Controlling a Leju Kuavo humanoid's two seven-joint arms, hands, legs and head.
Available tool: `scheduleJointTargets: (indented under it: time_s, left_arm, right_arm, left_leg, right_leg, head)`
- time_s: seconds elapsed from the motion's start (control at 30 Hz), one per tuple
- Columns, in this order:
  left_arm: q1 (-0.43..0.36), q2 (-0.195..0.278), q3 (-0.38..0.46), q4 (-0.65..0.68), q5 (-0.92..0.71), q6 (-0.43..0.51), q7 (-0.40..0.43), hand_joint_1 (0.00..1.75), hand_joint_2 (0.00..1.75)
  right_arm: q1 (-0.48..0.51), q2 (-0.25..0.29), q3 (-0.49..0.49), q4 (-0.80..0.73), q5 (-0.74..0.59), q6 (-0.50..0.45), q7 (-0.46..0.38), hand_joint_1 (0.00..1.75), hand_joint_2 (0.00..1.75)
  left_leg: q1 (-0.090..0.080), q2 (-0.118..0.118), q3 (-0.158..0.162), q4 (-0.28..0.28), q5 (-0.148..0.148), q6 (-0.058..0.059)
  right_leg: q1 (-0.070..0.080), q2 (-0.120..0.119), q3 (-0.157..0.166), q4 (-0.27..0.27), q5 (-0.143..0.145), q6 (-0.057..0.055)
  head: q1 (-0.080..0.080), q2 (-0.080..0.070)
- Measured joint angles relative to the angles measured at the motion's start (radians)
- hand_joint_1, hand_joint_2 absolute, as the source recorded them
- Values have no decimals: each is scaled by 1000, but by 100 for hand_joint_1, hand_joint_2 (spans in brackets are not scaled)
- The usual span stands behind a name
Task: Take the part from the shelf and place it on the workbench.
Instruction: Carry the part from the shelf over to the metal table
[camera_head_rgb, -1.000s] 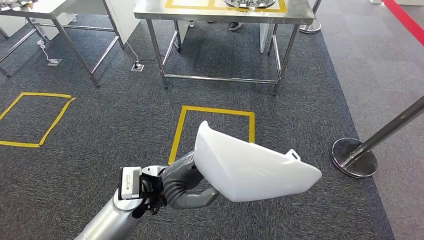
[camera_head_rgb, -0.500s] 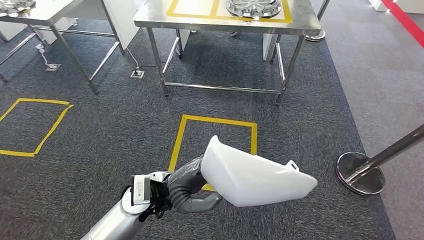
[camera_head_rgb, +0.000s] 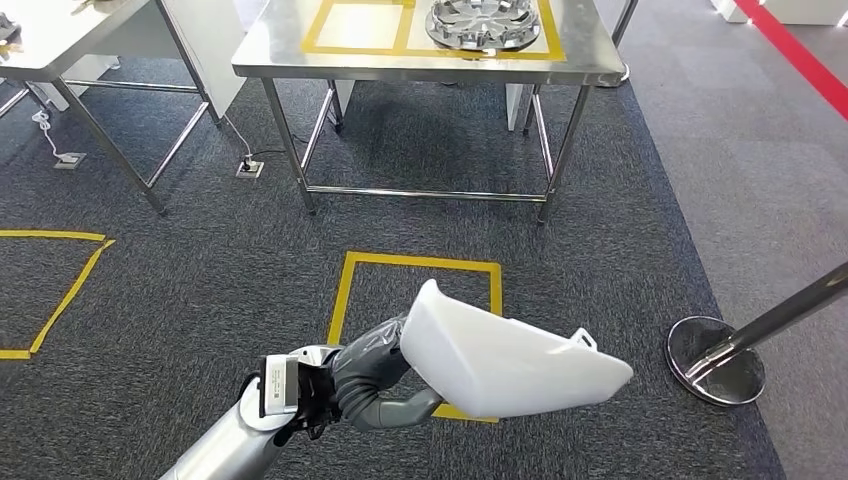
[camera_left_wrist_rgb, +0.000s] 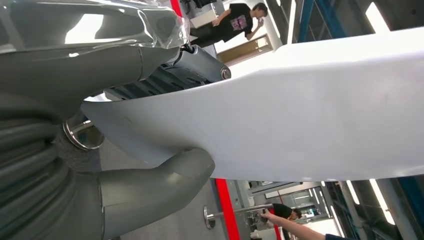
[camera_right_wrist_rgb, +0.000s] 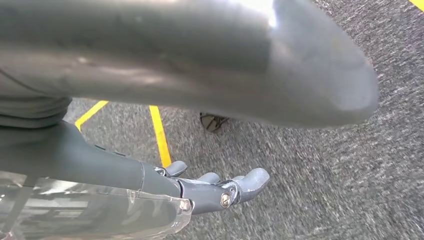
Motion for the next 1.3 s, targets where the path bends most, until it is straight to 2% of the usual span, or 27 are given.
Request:
scheduleJointTargets:
  time_s: [0.07, 0.13, 0.17, 0.23, 0.27, 0.3, 0.33, 0.4, 0.47, 0.5, 0.57, 0.6, 0.67, 0.73, 0.8, 0.83, 0.87, 0.93, 0.97, 1.0, 1.07, 1.1, 1.13, 1.17, 1.2, 1.27, 1.3]
  left_arm:
    - [-1, -1, 0, -1, 0, 2, 1, 175, 175]
    - [-2, -2, -1, -1, 0, 4, 1, 175, 175]
    - [-1, -2, -1, -1, -1, 5, 1, 175, 175]
    - [1, -2, -2, 0, -1, 7, 1, 175, 175]
    - [3, -2, -2, 0, -1, 8, 1, 175, 175]
    - [4, -2, -3, 0, -1, 9, 1, 175, 175]
    - [4, -2, -4, 1, -1, 10, 1, 175, 175]
    - [4, -2, -5, 1, -1, 12, 1, 175, 175]
    - [3, -3, -7, 0, -2, 14, 2, 175, 175]
    - [1, -5, -9, -2, -2, 15, 2, 175, 175]
    - [-5, -12, -12, -9, -2, 16, 3, 175, 175]
    - [-8, -14, -13, -11, -1, 16, 3, 175, 175]
    - [-12, -13, -14, -10, -1, 17, 3, 175, 175]
    - [-8, -10, -15, -8, -1, 17, 3, 175, 175]
    - [-2, -7, -15, -7, -1, 17, 3, 175, 175]
    - [-1, -5, -16, -7, -1, 17, 3, 175, 175]
    - [0, -4, -16, -7, -1, 17, 3, 175, 175]
    - [1, -2, -16, -4, -1, 17, 3, 175, 175]
    - [1, -1, -16, -3, -1, 17, 3, 175, 175]
    - [1, -1, -16, -2, -1, 17, 3, 175, 175]
    - [0, -3, -15, -3, -1, 17, 4, 175, 175]
    - [0, -4, -15, -3, -1, 18, 4, 175, 175]
    - [-1, -5, -15, -4, -1, 18, 4, 175, 175]
    - [0, -5, -15, -4, -1, 18, 4, 175, 175]
    - [0, -5, -15, -4, -1, 18, 4, 175, 175]
    - [2, -5, -16, -3, -1, 18, 4, 175, 175]
    - [2, -5, -16, -2, -1, 18, 4, 175, 175]
  right_arm:
    - [-1, 1, 0, 0, 2, 1, -3, 0, 0]
    - [-4, 1, 1, 0, 5, 2, -5, 0, 0]
    - [-4, 1, 2, 0, 7, 3, -5, 0, 0]
    - [-1, 2, 4, 0, 8, 4, -6, 0, 0]
    - [1, 2, 4, 0, 8, 4, -5, 0, 0]
    - [3, 2, 5, 0, 9, 5, -5, 0, 0]
    - [4, 2, 6, 0, 9, 5, -5, 0, 0]
    - [5, 0, 6, 0, 8, 5, -5, 0, 0]
    - [6, -3, 7, 1, 8, 5, -3, 0, 0]
    - [7, -6, 7, 1, 8, 5, -3, 0, 0]
    - [5, -12, 8, 0, 9, 4, -3, 0, 0]
    - [3, -15, 9, 0, 9, 4, -4, 0, 0]
    - [1, -16, 12, 0, 11, 3, -4, 0, 0]
    - [3, -15, 14, 0, 13, 3, -4, 0, 0]
    - [7, -12, 16, 0, 13, 3, -3, 0, 0]
    - [8, -10, 16, 0, 13, 3, -3, 0, 0]
    - [8, -9, 17, 0, 13, 3, -3, 0, 0]
    - [7, -9, 17, 0, 13, 3, -3, 0, 0]
    - [6, -9, 18, 0, 13, 3, -4, 0, 0]
    - [5, -9, 19, 0, 13, 3, -6, 0, 0]
    - [3, -10, 21, 0, 14, 4, -12, 0, 0]
    - [1, -10, 22, 0, 13, 4, -16, 0, 0]
    - [-2, -11, 23, 0, 13, 4, -18, 0, 0]
    - [-4, -11, 23, 0, 12, 4, -20, 0, 0]
    - [-5, -10, 23, 1, 11, 4, -21, 0, 0]
    - [0, -10, 23, 1, 7, 2, -22, 0, 0]
    - [3, -9, 23, 1, 4, 1, -22, 0, 0]
  left_leg:
    - [3, -4, 28, -11, -10, 11]
    - [7, -4, 59, -21, -24, 23]
    - [7, -4, 72, -23, -35, 28]
    - [6, -6, 99, -25, -60, 33]
    - [5, -7, 115, -25, -73, 35]
    - [4, -9, 132, -25, -87, 35]
    - [2, -9, 148, -26, -100, 35]
    - [0, -11, 178, -26, -128, 31]
    - [0, -15, 202, -29, -155, 20]
    - [0, -17, 215, -25, -160, 13]
    - [1, -17, 226, 4, -153, 2]
    - [1, -13, 214, 42, -140, -2]
    - [3, -6, 140, 148, -135, -12]
    - [7, -4, 41, 241, -183, -21]
    - [9, -3, -22, 248, -234, -27]
    - [10, -3, -33, 215, -227, -28]
    - [11, -1, -34, 161, -190, -29]
    - [9, 6, -24, 57, -64, -25]
    - [7, 8, -15, 27, -19, -19]
    - [5, 8, -8, 14, 3, -12]
    - [7, 3, 17, 2, -11, 5]
    - [10, 2, 32, -5, -18, 12]
    - [12, 2, 49, -10, -26, 17]
    - [13, 2, 66, -16, -35, 21]
    - [12, 3, 82, -20, -47, 24]
    - [9, 4, 119, -28, -74, 29]
    - [6, 4, 141, -30, -90, 30]
  right_leg:
    - [-1, -2, 3, 24, 18, 12]
    - [-1, -7, -53, 119, 36, 18]
    - [-1, -9, -97, 181, 29, 19]
    - [1, -9, -182, 269, -30, 23]
    - [1, -9, -212, 278, -61, 25]
    - [1, -9, -229, 260, -74, 23]
    - [2, -9, -232, 216, -61, 20]
    - [7, -11, -215, 99, 38, 5]
    - [14, -13, -191, 37, 110, -4]
    - [17, -13, -180, 32, 119, -8]
    - [16, -12, -153, 24, 115, -15]
    - [13, -12, -139, 19, 114, -21]
    - [6, -11, -115, 15, 103, -25]
    - [1, -11, -101, 13, 85, -25]
    - [-5, -9, -82, 13, 63, -21]
    - [-9, -8, -69, 13, 51, -18]
    - [-12, -7, -54, 13, 38, -14]
    - [-14, -5, -27, 11, 12, -3]
    - [-13, -4, -18, 5, 1, 4]
    - [-12, -4, -7, 1, -3, 13]
    - [-12, -5, 4, 7, 10, 28]
    - [-13, -7, -5, 36, 28, 32]
    - [-12, -8, -32, 82, 46, 33]
    - [-11, -10, -73, 140, 58, 33]
    - [-9, -11, -124, 200, 52, 31]
    - [-2, -11, -217, 268, -17, 27]
    - [3, -11, -249, 267, -57, 23]
  head:
    - [0, 0]
    - [2, 0]
    - [3, 0]
    - [3, 0]
    - [3, 0]
    - [3, 0]
    - [3, 0]
    - [3, 0]
    - [3, 0]
    - [3, 0]
    - [3, 0]
    - [2, 0]
    - [-1, 0]
    - [-2, 0]
    - [-3, 0]
    - [-3, 0]
    - [-3, 0]
    - [-4, 0]
    - [-5, 0]
    - [-6, 0]
    - [-6, 0]
    - [-4, 0]
    - [-2, 0]
    - [0, 0]
    - [3, 0]
    - [4, 0]
    - [4, 0]
